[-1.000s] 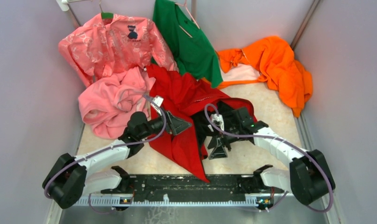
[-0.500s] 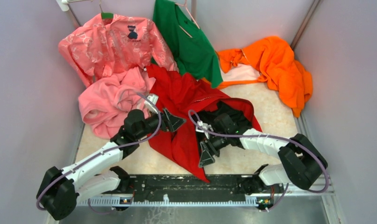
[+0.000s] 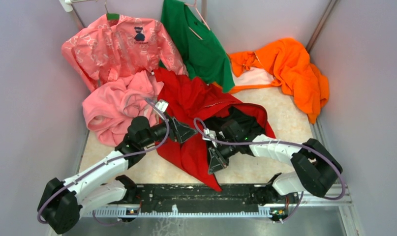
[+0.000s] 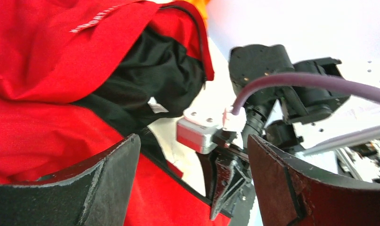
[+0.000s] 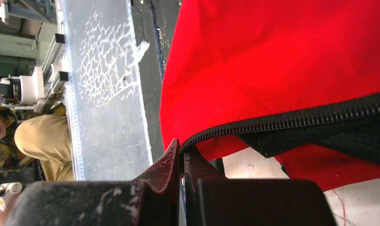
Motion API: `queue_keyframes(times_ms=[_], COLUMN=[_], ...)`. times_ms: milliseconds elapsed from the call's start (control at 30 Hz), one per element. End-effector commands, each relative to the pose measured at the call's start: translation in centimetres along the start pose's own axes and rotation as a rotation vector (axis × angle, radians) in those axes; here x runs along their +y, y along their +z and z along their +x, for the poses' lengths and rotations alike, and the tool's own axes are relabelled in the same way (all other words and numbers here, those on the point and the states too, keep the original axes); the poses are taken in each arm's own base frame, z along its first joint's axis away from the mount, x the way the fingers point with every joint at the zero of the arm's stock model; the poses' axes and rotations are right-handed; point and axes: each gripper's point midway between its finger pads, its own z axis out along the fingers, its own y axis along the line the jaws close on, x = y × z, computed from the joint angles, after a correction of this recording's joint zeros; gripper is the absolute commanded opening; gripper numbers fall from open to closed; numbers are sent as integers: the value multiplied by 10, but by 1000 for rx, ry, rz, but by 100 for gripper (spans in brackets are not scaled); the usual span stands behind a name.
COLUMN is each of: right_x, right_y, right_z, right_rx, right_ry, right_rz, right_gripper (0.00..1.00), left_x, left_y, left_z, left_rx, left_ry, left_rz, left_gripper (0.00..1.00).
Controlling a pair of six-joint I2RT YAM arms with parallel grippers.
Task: Zip up the jacket
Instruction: Pick up the jacket from the center of the board.
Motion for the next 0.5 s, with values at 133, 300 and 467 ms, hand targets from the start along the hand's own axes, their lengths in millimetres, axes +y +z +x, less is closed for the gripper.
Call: queue_keyframes(times_ms=[133, 300, 467], right_x=[4, -2, -6], right_y=[-43, -61, -55], right_z=[-83, -111, -115], right_rx=[-215, -236, -192], right_ry=[-134, -154, -77], right_rz=[-16, -121, -218], right_gripper=[0, 0, 0], left_x=[-40, -46, -49], left_y=[-4, -13, -28], left_z=[26, 36, 47], left_rx=[133, 186, 200], left_ry=[-148, -204, -297], left_rz=[262, 279, 279], left_gripper=[89, 89, 88])
